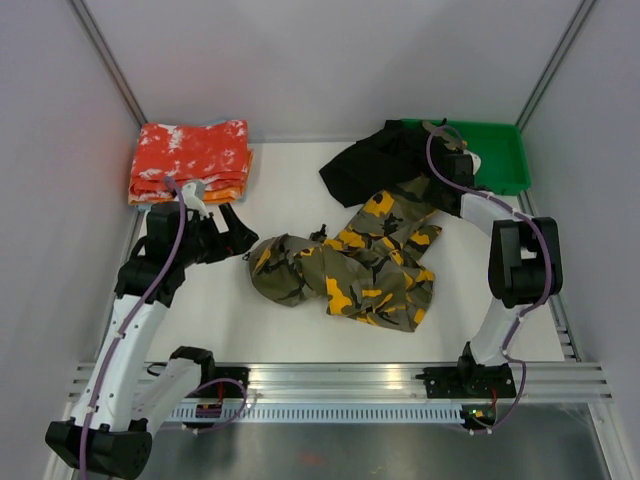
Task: Fold and stack the trousers
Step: Move the trousers to the center of the board
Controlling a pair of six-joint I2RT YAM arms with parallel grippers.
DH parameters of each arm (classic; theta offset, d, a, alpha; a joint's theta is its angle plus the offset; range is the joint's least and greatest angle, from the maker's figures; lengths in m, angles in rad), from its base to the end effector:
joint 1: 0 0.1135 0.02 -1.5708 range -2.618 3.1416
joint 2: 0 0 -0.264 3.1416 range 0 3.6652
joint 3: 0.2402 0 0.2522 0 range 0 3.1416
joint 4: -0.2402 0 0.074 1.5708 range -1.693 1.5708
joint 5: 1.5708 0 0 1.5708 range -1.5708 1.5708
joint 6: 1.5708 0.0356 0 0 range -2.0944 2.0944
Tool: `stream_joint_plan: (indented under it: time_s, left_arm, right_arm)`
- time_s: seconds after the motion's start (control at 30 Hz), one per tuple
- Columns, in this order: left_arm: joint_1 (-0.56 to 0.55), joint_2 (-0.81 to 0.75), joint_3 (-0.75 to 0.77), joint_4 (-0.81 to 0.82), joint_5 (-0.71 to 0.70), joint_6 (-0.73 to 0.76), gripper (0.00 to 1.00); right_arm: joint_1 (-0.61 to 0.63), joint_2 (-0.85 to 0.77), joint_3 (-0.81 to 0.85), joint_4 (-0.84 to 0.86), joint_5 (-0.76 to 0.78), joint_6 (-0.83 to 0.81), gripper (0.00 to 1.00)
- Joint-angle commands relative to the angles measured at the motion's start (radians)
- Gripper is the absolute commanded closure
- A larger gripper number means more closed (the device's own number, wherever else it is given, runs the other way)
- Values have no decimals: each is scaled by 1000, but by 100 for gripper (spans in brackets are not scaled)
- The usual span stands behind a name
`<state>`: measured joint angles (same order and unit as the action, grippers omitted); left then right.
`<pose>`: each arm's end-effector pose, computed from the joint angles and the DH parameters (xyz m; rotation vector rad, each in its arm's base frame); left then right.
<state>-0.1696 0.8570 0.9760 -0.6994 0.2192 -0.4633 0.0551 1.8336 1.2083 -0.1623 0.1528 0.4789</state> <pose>0.1704 -0.0370 0.3421 -0.1920 2.1887 -0.5980 0.3990 0.0166 0.1963 0.5662 2.2790 0.0824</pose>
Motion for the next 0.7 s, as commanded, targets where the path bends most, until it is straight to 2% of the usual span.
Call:
stream_joint_plan:
  time_s: [0.0, 0.07, 0.13, 0.17, 0.2, 0.23, 0.47, 0.63, 0.67]
  left_arm:
    - [1, -15, -17, 37, 23, 21, 0]
    - [-1, -13, -17, 31, 25, 31, 0]
    - [-1, -13, -11, 21, 22, 38, 0]
    - [-1, -15, -10, 20, 13, 38, 0]
    - [-1, -19, -5, 17, 9, 40, 0]
    - [1, -24, -3, 15, 6, 43, 0]
    - [-1, -32, -5, 18, 39, 43, 0]
    - [-1, -42, 0, 20, 43, 48, 0]
    - [-1, -44, 7, 15, 39, 49, 0]
  right_arm:
    - [-11, 59, 46, 75, 4, 6, 43]
    - [-11, 64, 60, 69, 8, 9, 50]
    - [-11, 55, 63, 64, 19, 0, 62]
    - [-11, 35, 65, 57, 25, -5, 80]
    - [-11, 20, 66, 49, 28, -14, 93]
    - [-12, -18, 71, 37, 25, -19, 100]
    - [-11, -304, 132, 15, -18, -94, 100]
    - [-3, -502, 218, 20, -150, -138, 100]
    - [2, -522, 233, 14, -221, -137, 100]
